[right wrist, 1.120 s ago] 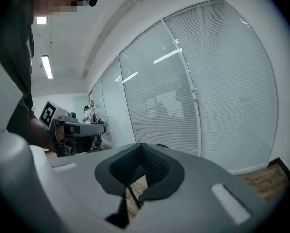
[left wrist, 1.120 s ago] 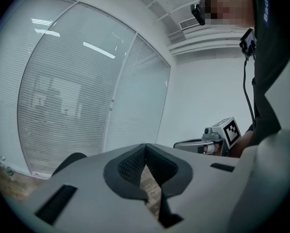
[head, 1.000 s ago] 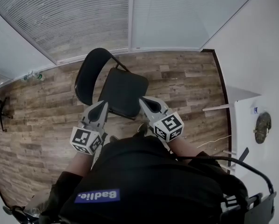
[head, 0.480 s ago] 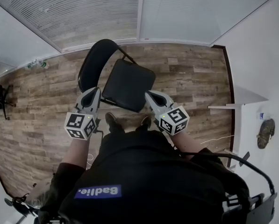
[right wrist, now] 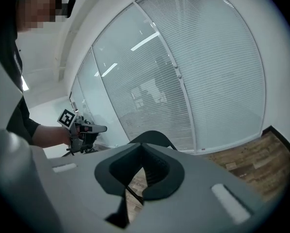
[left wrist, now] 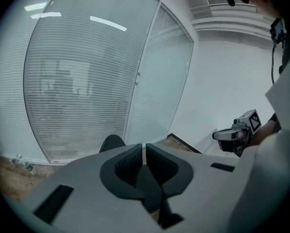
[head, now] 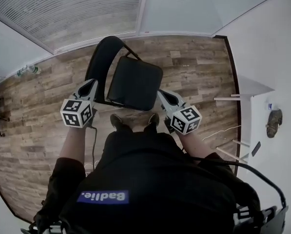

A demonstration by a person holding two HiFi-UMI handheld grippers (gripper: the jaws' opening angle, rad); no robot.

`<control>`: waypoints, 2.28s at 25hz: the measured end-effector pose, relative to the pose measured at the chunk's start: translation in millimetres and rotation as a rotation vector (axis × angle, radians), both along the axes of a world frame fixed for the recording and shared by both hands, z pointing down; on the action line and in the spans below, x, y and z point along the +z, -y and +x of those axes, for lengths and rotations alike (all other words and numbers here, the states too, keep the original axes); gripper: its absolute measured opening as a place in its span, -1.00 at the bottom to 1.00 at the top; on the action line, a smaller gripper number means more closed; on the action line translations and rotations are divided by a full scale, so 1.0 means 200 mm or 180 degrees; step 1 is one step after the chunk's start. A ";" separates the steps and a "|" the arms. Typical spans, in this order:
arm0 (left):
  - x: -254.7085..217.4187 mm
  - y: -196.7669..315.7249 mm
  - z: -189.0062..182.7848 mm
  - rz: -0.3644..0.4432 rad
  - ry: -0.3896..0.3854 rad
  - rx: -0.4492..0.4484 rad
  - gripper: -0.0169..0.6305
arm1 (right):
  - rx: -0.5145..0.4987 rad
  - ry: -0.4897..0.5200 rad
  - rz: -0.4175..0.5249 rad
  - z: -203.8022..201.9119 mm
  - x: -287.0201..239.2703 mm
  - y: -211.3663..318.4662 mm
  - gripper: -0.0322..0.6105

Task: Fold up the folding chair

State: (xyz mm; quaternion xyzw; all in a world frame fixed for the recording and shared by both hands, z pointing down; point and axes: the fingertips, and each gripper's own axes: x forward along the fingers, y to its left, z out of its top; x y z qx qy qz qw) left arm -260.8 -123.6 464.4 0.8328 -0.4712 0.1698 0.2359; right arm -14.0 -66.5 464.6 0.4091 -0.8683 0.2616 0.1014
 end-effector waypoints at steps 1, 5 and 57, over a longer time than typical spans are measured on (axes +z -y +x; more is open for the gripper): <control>0.03 0.04 -0.04 -0.0028 0.0027 0.0024 -0.92 | 0.0043 -0.0036 -0.0030 -0.01 0.02 0.01 -0.89; 0.19 0.15 -0.14 -0.0191 0.0198 0.0124 -0.92 | 0.0264 -0.0059 -0.0254 0.01 0.18 0.06 -0.88; 1.33 0.66 -0.20 -0.1575 0.1470 0.0619 -0.30 | 0.0635 0.0382 -0.2449 0.74 2.74 0.27 0.25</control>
